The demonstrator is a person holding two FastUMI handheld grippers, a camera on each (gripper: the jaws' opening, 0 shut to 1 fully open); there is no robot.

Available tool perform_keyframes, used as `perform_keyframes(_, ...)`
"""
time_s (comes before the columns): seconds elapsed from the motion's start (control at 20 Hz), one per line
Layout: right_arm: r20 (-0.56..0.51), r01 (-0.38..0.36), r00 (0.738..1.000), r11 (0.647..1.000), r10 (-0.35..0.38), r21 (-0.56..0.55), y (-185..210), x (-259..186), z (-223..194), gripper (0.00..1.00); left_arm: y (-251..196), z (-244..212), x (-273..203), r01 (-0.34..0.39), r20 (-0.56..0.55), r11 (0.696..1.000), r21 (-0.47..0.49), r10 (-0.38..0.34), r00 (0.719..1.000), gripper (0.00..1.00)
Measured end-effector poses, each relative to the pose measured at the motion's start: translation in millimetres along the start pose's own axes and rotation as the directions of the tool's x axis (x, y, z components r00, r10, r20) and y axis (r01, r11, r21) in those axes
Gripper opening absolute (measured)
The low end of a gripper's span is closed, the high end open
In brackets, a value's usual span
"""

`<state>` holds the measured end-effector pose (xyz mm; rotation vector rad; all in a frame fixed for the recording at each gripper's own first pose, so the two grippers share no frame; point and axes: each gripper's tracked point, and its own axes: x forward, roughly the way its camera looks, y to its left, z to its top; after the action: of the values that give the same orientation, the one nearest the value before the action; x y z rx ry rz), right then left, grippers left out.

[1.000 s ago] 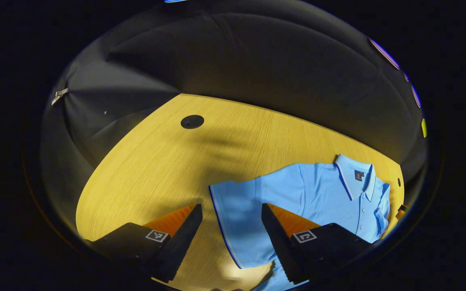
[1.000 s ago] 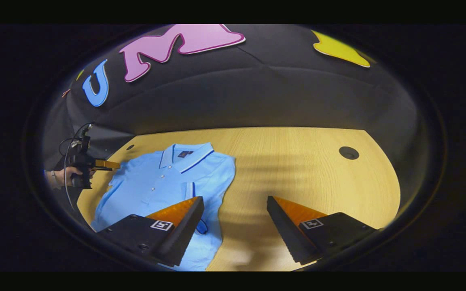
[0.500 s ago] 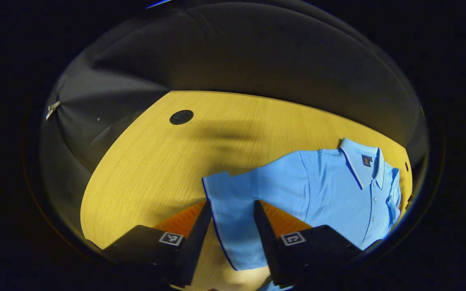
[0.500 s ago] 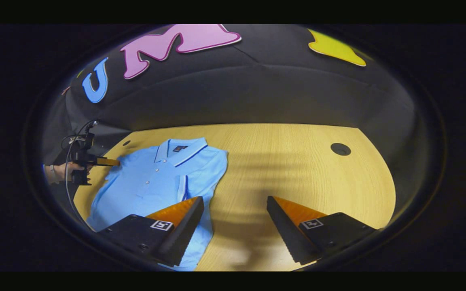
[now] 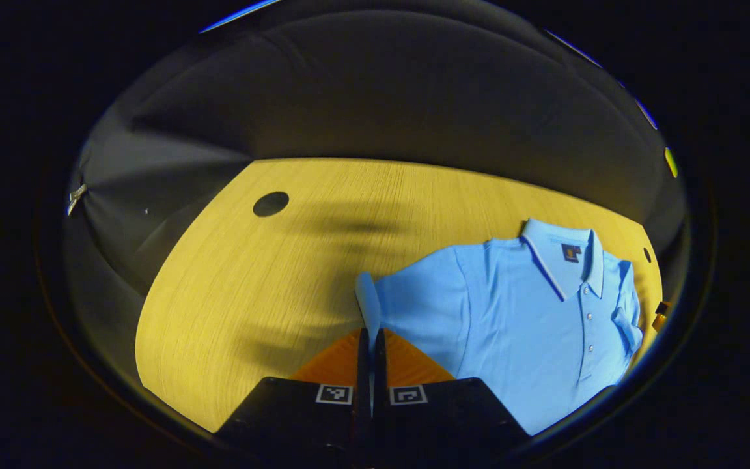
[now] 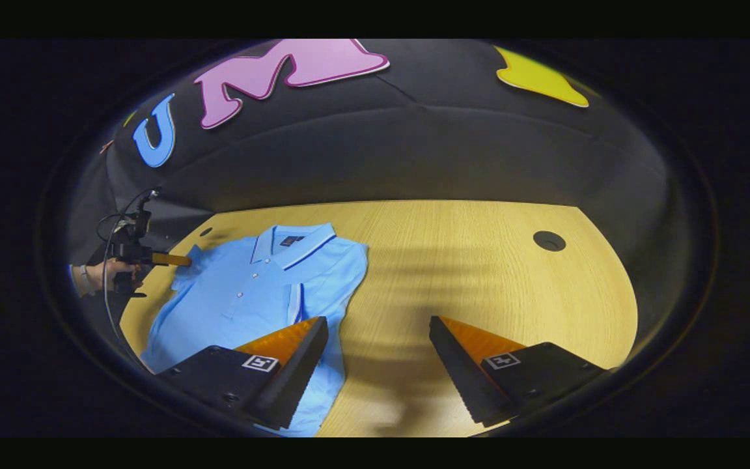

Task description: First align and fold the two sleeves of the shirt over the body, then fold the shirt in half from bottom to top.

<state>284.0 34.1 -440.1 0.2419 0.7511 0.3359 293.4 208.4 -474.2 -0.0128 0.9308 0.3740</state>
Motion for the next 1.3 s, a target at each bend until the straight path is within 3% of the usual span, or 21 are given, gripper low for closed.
perform_keyframes(0.2,0.005,-0.004,1.0,1.0,0.004,0.004,5,1,3,0.98,-14,25,-24,0.028,0.067,0.997,0.077,-0.033,0.997,0.06)
perform_keyframes(0.4,0.005,-0.014,1.0,1.0,0.014,0.003,12,3,4,0.98,-50,37,-45,0.117,0.092,0.985,0.128,-0.13,0.987,0.06)
perform_keyframes(0.6,0.008,-0.022,1.0,1.0,0.022,-0.016,20,-1,7,0.98,-86,33,-51,0.191,0.07,0.966,0.176,-0.206,0.976,0.06)
perform_keyframes(0.85,0.003,-0.034,0.999,0.999,0.034,-0.02,23,-5,6,0.98,-119,-5,-35,0.238,-0.036,0.935,0.263,-0.237,0.971,0.06)
perform_keyframes(1.0,0.007,-0.039,0.999,0.999,0.039,-0.019,24,-6,7,0.98,-137,-19,-29,0.266,-0.073,0.927,0.263,-0.256,0.964,0.08)
perform_keyframes(1.2,0.003,-0.049,0.999,0.999,0.049,-0.007,27,-8,5,0.98,-152,-37,-28,0.323,-0.149,0.913,0.25,-0.293,0.944,0.15)
perform_keyframes(1.3,0.006,-0.052,0.999,0.999,0.052,-0.008,27,-9,6,0.98,-159,-41,-32,0.353,-0.17,0.905,0.237,-0.319,0.932,0.35)
